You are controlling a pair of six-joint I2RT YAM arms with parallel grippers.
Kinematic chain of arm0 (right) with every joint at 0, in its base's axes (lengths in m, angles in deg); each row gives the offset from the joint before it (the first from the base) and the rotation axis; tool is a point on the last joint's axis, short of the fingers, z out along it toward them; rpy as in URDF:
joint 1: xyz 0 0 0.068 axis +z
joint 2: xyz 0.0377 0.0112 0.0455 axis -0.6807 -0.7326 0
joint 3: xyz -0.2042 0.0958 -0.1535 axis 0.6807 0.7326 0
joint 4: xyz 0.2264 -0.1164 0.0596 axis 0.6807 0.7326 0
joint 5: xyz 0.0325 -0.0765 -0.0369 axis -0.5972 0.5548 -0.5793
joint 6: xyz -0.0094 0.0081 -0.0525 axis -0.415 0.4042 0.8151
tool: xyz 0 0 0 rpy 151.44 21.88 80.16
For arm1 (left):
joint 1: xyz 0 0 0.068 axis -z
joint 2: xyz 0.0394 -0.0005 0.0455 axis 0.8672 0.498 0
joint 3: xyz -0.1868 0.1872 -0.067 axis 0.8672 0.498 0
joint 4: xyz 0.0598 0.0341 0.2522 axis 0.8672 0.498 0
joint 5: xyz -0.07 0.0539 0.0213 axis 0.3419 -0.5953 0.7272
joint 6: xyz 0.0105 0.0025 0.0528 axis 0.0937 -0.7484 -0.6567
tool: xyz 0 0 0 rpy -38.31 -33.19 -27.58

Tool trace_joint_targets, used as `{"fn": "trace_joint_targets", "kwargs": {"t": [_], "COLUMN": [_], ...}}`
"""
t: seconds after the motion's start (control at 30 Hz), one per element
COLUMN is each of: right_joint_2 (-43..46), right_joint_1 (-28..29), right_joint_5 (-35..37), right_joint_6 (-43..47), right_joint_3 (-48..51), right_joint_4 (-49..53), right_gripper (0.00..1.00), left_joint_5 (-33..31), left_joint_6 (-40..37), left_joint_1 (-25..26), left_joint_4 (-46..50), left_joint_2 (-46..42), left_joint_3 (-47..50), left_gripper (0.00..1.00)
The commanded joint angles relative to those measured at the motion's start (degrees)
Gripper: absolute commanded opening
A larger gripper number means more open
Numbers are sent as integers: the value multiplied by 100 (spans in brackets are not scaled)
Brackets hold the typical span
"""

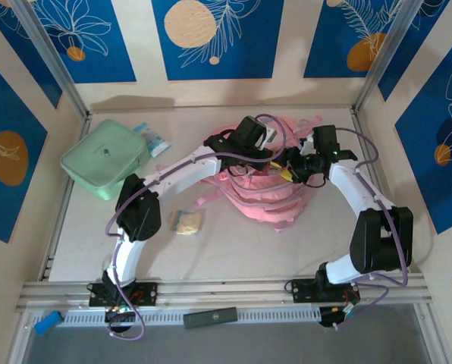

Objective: Pack the student bag

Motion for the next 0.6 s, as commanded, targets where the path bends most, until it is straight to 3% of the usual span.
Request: {"fn": "trace_joint_targets", "kwargs": {"t": [0.0, 0.1, 0.13, 0.33, 0.47, 0.57], "right_joint_2": [56, -114, -175, -637, -144, 142], "right_joint_1": [50, 137, 186, 593, 439, 222], "right_joint_5": [-442, -442, -410, -436, -204, -125], "right_joint_6": [-154, -335, -419, -632, -434, 5], "right_joint_3": [58, 52, 52, -213, 70, 96], "right_joint_4": [-335, -510, -589, -1071, -946, -316], "right_gripper": [50, 21, 18, 12, 13, 13], "left_joint_5": [344, 399, 395, 322, 386, 722], "left_joint_6": [348, 439, 462, 618, 669, 822], "left_joint_1": [-9, -8, -8, -8, -24, -53], "left_joint_4": [-450, -488, -498, -528, -501, -554], "left_joint_2": [-191, -216, -221, -174, -127, 36], "left_joint_3": [-271, -263, -254, -262, -253, -253], "left_gripper": [0, 0, 0, 0, 0, 0]}}
